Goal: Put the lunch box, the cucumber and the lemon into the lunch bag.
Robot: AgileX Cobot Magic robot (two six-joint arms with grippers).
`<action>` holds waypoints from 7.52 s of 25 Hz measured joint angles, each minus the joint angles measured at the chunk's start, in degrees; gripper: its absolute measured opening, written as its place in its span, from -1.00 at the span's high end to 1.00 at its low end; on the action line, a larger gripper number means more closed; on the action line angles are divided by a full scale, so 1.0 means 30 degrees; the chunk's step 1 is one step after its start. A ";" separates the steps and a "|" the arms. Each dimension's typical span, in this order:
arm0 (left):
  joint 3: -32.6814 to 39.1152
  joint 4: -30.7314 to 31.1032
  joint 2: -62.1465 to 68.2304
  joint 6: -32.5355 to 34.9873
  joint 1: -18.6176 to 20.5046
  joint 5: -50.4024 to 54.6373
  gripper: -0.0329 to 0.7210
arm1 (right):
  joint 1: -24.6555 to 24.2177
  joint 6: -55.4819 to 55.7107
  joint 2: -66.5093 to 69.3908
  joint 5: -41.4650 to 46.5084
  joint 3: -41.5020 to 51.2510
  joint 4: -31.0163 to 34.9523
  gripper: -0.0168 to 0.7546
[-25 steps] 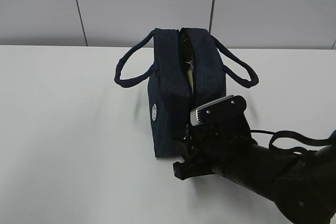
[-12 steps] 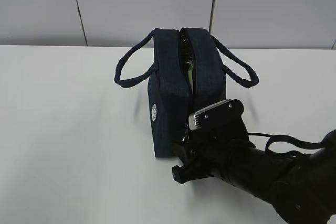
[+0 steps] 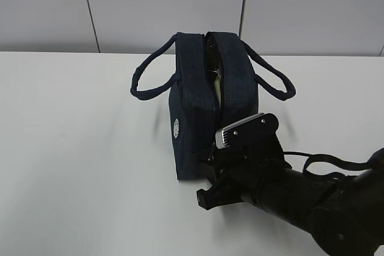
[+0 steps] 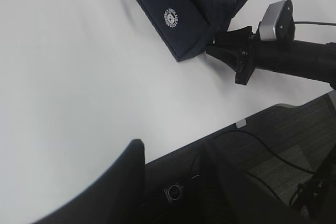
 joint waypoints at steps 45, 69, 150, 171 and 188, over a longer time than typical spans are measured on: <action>0.0000 0.0000 0.0000 0.0000 0.0000 0.0000 0.29 | 0.0000 0.0000 0.0000 0.1269 0.0000 0.0862 0.96; 0.0839 -0.0842 0.3231 0.2311 0.0000 -0.0076 0.15 | 0.0000 0.0000 -0.2788 0.3178 0.0000 0.1060 0.96; 0.6870 -0.5655 1.5466 0.9850 -0.7567 -2.3323 0.00 | 0.0000 -0.5867 -0.6729 0.6133 -0.3597 0.5104 0.96; 0.5867 -0.5839 1.8093 0.7789 -0.9774 -2.8493 0.00 | 0.0000 -0.5938 -0.6729 0.6177 -0.3597 0.5481 0.96; 0.4978 -0.5508 1.9607 0.6353 -1.0234 -3.0684 0.01 | 0.0000 -0.5938 -0.6729 0.6177 -0.3597 0.5523 0.96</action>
